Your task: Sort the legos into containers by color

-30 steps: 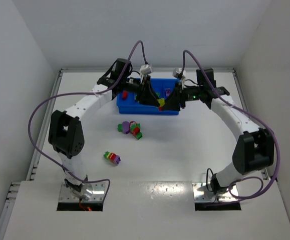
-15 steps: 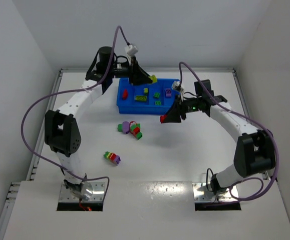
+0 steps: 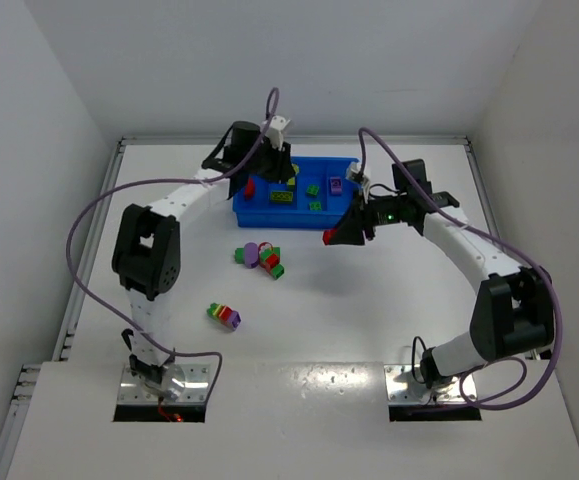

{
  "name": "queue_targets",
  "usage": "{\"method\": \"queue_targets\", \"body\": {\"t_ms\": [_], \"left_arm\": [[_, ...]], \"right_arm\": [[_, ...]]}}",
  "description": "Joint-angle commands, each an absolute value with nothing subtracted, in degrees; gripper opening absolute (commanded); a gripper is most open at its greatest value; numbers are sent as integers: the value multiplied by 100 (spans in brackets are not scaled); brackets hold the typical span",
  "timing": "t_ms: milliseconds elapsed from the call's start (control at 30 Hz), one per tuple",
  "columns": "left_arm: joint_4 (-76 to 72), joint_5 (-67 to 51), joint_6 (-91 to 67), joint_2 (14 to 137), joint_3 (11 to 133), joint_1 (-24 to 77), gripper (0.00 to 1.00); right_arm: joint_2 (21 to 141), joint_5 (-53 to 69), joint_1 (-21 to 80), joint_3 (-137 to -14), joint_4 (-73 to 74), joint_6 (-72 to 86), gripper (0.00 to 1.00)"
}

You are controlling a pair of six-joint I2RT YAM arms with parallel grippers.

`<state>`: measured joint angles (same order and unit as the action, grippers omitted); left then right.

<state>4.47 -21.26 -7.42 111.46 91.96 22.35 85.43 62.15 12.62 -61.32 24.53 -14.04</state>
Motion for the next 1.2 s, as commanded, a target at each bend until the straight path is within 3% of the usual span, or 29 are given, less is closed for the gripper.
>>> {"method": "queue_targets", "body": {"t_ms": [0,100,200,233,267,300,367,433,500,667,900,1167], "left_arm": [[686,-959,-387,11451,9333,2312,6],[790,-547,-387,11680,9474,2312,13],[905,-369,-387,11865,9597,2364,27],[957,-308,-387,11865,9667,2364,34],[958,-308,-387,11865,9668,2364,51],[958,-403,-526,11926,9738,2364,59],[906,-710,-693,11857,9790,2294,71],[731,-1219,-931,11543,9652,2163,74],[265,-1370,-1263,11199,9449,2022,99],[280,-1723,-2056,10346,9623,1451,99],[1499,-1819,-1363,9580,9404,511,99],[1995,-2804,-738,8773,8220,-412,99]], "right_arm": [[8332,6188,1169,-6398,2329,-1582,0],[8332,6135,1107,-6398,2329,-1582,0],[8332,6082,1055,-6398,2329,-1582,0],[8332,6082,1055,-6398,2329,-1582,0],[8332,5995,1055,-6398,2268,-1582,0],[8332,5933,1055,-6451,2198,-1425,0],[8402,5636,1055,-6503,1717,-1074,0],[8560,5511,1055,-6504,1285,-417,0],[8841,5152,1055,-6705,731,-46,0],[9841,4360,1406,-7660,-280,1071,0],[11978,4254,1994,-9736,-676,1723,0],[13630,3921,2583,-11644,290,1257,1]]}}
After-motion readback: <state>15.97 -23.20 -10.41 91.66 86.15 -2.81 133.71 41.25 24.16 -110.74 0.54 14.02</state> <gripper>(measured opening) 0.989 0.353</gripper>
